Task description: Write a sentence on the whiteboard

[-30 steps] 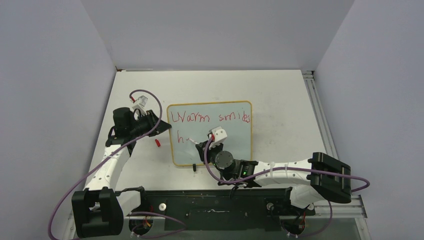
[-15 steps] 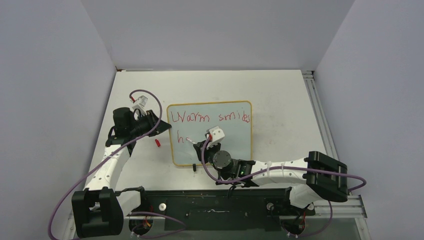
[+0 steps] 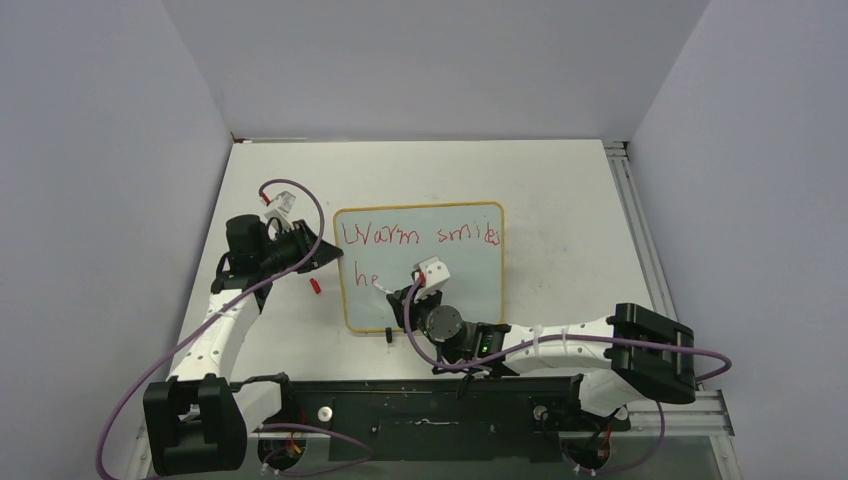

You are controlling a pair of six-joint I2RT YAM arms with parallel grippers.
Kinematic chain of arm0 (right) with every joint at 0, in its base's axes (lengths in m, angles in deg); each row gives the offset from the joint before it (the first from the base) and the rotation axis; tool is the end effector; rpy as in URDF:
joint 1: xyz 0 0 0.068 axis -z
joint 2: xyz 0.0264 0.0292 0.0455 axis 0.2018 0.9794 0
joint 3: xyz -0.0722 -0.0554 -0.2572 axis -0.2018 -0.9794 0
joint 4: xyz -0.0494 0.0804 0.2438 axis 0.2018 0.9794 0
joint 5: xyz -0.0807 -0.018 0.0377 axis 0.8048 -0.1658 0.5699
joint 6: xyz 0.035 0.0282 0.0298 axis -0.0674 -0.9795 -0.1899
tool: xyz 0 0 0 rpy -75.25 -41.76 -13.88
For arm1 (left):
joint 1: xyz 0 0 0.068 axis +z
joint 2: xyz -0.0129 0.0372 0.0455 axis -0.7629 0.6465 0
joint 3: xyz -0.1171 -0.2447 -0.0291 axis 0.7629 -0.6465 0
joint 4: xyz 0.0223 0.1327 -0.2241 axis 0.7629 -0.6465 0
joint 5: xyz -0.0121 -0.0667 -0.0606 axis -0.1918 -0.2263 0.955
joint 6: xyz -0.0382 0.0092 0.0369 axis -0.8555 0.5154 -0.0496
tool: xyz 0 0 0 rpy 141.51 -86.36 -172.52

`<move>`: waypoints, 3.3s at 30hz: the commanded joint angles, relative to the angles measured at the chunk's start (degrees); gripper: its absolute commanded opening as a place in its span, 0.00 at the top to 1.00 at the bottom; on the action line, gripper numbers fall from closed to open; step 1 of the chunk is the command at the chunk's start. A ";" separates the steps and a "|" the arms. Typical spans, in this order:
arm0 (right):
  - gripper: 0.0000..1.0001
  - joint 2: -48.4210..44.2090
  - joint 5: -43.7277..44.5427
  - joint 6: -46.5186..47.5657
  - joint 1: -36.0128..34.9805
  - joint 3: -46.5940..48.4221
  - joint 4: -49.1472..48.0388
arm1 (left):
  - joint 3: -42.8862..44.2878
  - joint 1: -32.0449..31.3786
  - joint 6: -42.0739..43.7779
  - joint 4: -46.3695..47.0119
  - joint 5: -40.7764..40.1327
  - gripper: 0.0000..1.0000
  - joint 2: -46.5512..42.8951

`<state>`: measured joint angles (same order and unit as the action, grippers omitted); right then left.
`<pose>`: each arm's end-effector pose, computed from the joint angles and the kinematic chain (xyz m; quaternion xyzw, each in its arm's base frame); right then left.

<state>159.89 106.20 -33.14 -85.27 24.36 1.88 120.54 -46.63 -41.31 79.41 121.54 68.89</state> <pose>0.1033 0.2894 0.2238 -0.1596 0.7549 0.3325 0.5422 0.2326 -0.0110 0.2465 -0.0435 0.8341 -0.3934 0.3842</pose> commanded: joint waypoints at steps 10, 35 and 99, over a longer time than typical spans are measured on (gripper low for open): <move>0.95 -2.97 3.39 -1.08 -0.79 -1.39 0.83 | 2.67 -0.19 0.53 0.64 0.67 0.81 -1.03; 0.95 -5.28 5.65 0.79 -1.07 -1.24 1.94 | 2.67 -0.19 0.57 0.69 0.67 0.81 -0.86; 0.95 -6.59 6.37 2.40 -0.55 -1.71 2.69 | 2.72 -0.15 0.70 0.51 0.43 0.81 -0.76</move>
<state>155.04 109.72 -32.20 -85.99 22.15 6.42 120.54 -46.63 -41.29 79.34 121.49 68.89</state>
